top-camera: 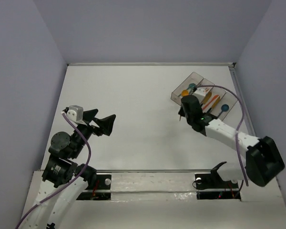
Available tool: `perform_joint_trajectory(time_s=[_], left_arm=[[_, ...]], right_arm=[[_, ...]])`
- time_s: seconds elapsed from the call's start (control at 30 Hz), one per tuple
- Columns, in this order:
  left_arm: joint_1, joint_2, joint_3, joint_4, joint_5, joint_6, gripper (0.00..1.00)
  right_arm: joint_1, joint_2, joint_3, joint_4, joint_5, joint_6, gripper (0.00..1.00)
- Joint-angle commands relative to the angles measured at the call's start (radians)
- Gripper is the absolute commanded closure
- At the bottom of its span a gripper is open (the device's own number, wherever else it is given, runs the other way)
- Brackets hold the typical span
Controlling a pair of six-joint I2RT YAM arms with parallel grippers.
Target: Sort the eating utensils into containers
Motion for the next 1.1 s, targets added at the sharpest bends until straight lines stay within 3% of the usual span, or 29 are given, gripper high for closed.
perform_joint_trajectory(time_s=[0.0,0.13,0.3,0.4,0.73,0.83,0.87,0.93,0.97,1.07], left_arm=[[0.007,-0.023,0.031,0.039,0.026,0.002,0.01],[-0.004,-0.042,0.031,0.034,0.018,0.003,0.01],[-0.014,-0.061,0.033,0.028,0.003,0.005,0.01],[-0.025,-0.067,0.034,0.027,-0.005,0.005,0.01],[-0.044,-0.067,0.033,0.027,0.000,0.005,0.01],[-0.053,-0.061,0.034,0.025,0.001,0.005,0.01],[-0.053,-0.061,0.033,0.027,0.001,0.005,0.01],[-0.053,-0.058,0.033,0.027,0.003,0.003,0.01],[-0.053,-0.056,0.033,0.028,0.003,0.003,0.01],[-0.053,-0.046,0.033,0.028,0.004,0.005,0.01]], right_arm=[[-0.162,-0.235,-0.048,-0.026,0.017,-0.043,1.00],[-0.439,-0.324,-0.087,-0.051,-0.028,-0.093,1.00],[-0.619,-0.294,-0.086,-0.028,-0.019,-0.160,1.00],[-0.708,-0.231,-0.071,0.017,-0.095,-0.180,1.00],[-0.742,-0.036,-0.055,0.064,-0.133,-0.180,1.00],[-0.742,-0.045,-0.054,0.063,-0.124,-0.176,0.86],[-0.742,-0.051,-0.052,0.057,-0.118,-0.171,0.69],[-0.742,-0.068,-0.052,0.044,-0.117,-0.162,0.45],[-0.742,-0.088,-0.051,0.026,-0.120,-0.159,0.27],[-0.742,-0.134,-0.048,0.004,-0.159,-0.154,0.11]])
